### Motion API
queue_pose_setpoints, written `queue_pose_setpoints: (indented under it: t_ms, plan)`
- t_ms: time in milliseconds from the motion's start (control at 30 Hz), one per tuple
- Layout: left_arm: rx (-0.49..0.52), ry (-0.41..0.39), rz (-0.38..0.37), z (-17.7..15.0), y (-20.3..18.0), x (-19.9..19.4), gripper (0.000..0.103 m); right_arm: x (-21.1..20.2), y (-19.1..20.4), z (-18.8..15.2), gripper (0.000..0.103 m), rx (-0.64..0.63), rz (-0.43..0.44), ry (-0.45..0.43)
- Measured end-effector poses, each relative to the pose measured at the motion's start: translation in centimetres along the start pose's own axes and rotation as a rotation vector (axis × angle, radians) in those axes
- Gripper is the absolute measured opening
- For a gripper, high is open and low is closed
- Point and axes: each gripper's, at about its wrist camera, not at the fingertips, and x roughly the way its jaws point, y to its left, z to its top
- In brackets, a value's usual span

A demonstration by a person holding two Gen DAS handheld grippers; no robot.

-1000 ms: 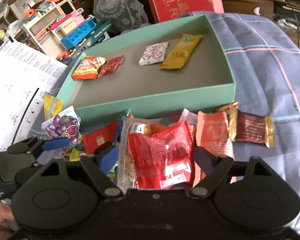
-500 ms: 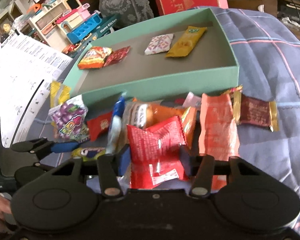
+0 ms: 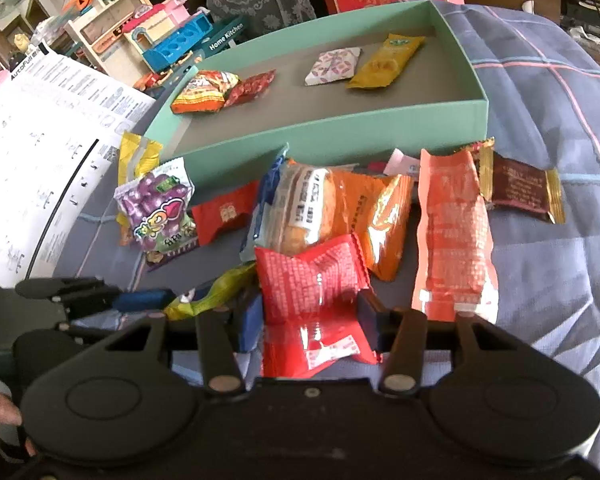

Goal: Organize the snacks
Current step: 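Grasp yellow-green Yumi stick with left tool while right tool grasps red packet, then carry both snacks into the green box and open both tools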

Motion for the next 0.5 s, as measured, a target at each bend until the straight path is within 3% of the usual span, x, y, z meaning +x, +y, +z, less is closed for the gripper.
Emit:
queue_pose_setpoints:
  t_ms: [167, 233, 267, 300, 500]
  plan:
    - [0.035, 0.022, 0.000, 0.7, -0.9, 1.4, 0.056, 0.0, 0.2, -0.2, 0.049, -0.004, -0.007, -0.005]
    - [0.057, 0.006, 0.017, 0.5, -1.3, 1.3, 0.044, 0.0, 0.1, -0.1, 0.049, -0.003, -0.007, -0.005]
    - [0.061, 0.000, 0.020, 0.3, -1.4, 1.2, 0.031, 0.0, 0.1, -0.1, 0.049, -0.006, -0.007, -0.005]
    - [0.054, -0.001, 0.018, 0.2, -1.3, 1.0, 0.027, 0.0, 0.2, -0.1, 0.049, -0.008, -0.007, -0.006]
    - [-0.026, -0.004, 0.032, -0.4, 0.1, -0.3, 0.018, -0.8, -0.1, 0.1, 0.046, 0.008, 0.009, -0.020]
